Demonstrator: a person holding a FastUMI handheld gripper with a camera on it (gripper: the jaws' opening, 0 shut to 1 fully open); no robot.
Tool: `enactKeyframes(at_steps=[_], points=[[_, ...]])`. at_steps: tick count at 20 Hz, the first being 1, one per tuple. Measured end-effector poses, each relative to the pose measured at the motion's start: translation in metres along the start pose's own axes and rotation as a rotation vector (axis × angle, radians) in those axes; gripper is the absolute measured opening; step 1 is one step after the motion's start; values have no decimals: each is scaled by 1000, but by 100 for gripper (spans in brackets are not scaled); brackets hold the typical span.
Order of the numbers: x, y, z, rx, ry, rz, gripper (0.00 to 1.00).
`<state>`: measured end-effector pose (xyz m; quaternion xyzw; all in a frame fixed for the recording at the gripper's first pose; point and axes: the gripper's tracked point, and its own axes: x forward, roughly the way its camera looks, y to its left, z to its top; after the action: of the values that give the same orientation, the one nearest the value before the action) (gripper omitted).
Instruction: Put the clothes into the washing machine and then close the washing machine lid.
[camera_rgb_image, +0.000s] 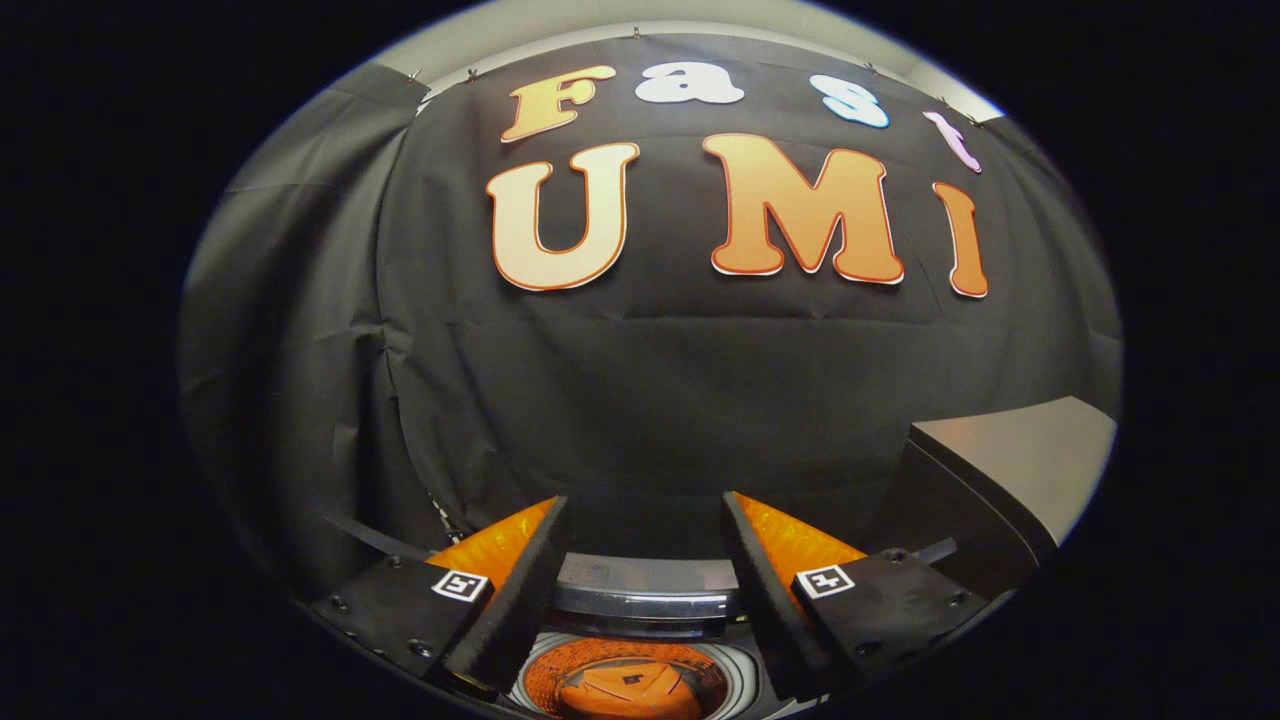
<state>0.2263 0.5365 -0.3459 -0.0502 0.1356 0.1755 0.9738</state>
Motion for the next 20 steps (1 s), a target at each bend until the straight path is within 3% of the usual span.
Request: enactKeyframes(at_steps=[3, 6, 9, 12, 20], points=[[-11, 3, -16, -2, 8, 13, 96], [-32, 1, -85, -29, 146, 3, 96], [-48, 0, -133, -44, 192, -1, 96], [-56, -1, -139, -70, 201, 13, 96], [-65, -6, -91, -12, 131, 7, 97]])
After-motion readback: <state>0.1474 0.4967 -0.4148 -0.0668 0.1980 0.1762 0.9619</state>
